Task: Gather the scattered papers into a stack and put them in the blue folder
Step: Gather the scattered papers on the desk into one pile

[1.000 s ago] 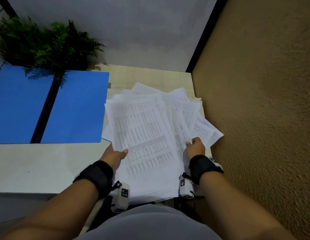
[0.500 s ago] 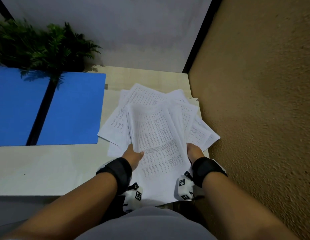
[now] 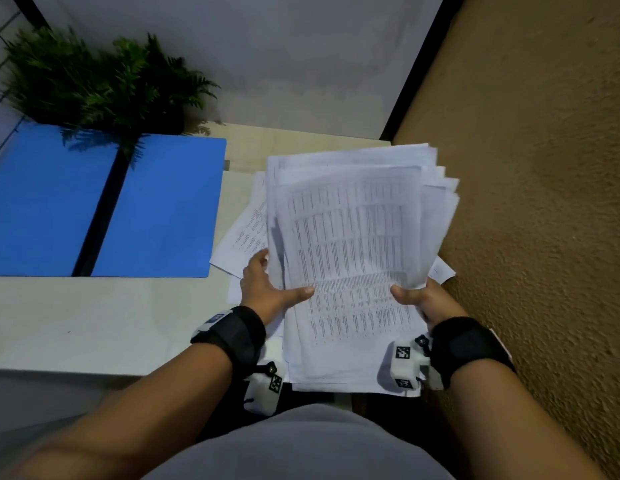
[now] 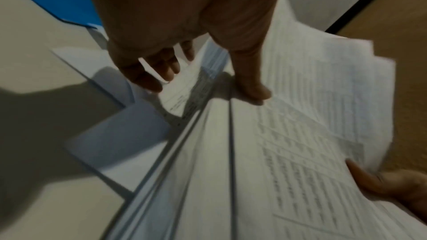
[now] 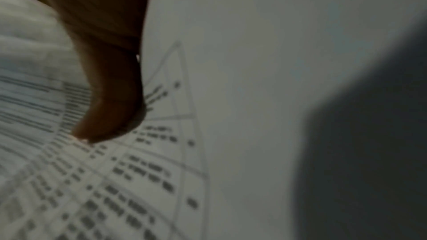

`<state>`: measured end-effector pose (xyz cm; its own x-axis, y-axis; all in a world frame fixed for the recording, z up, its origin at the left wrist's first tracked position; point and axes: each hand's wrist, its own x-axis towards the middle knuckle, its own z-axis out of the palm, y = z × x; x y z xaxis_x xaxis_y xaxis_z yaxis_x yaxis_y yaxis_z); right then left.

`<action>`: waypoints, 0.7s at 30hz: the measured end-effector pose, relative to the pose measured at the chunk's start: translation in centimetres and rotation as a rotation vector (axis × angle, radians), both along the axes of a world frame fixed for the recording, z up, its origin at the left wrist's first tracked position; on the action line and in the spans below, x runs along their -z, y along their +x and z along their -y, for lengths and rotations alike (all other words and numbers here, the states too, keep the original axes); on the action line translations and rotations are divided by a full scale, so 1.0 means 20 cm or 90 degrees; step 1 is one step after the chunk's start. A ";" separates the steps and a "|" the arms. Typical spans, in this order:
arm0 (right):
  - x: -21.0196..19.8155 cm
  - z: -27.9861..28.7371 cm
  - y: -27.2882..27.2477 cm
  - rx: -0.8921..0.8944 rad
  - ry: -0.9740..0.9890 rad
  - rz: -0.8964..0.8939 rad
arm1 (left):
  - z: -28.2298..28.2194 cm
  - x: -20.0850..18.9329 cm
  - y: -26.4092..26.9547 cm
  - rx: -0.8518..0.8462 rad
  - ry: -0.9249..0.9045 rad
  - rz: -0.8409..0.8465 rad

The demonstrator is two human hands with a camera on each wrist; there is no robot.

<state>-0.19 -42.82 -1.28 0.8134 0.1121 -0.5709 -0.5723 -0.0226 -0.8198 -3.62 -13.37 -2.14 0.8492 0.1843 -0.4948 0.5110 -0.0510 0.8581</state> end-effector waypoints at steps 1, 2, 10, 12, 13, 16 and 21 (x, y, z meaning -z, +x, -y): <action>-0.04 -0.01 0.00 0.000 0.014 0.005 | -0.01 -0.04 0.01 -0.005 -0.070 0.017; -0.07 -0.02 0.02 0.002 0.031 0.013 | -0.03 -0.07 0.02 -0.003 -0.153 0.032; -0.07 -0.28 0.07 0.011 0.012 -0.004 | -0.07 -0.06 0.05 0.046 -0.182 0.031; 0.01 -0.34 0.05 0.036 -0.009 -0.037 | -0.08 -0.01 0.06 0.014 -0.087 -0.011; 0.06 -0.35 0.05 0.054 -0.035 -0.051 | -0.10 0.02 0.07 -0.010 -0.028 -0.045; 0.14 -0.37 0.02 0.072 -0.104 -0.066 | -0.18 0.13 0.07 -0.063 0.079 -0.097; 0.20 -0.36 -0.01 0.068 -0.114 -0.069 | -0.25 0.11 0.07 0.007 0.203 -0.090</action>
<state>-0.33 -35.65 -5.28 0.7476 -0.0824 -0.6590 -0.6641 -0.0971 -0.7413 -2.29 -8.35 -4.31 0.7792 0.3397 -0.5268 0.6217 -0.3122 0.7183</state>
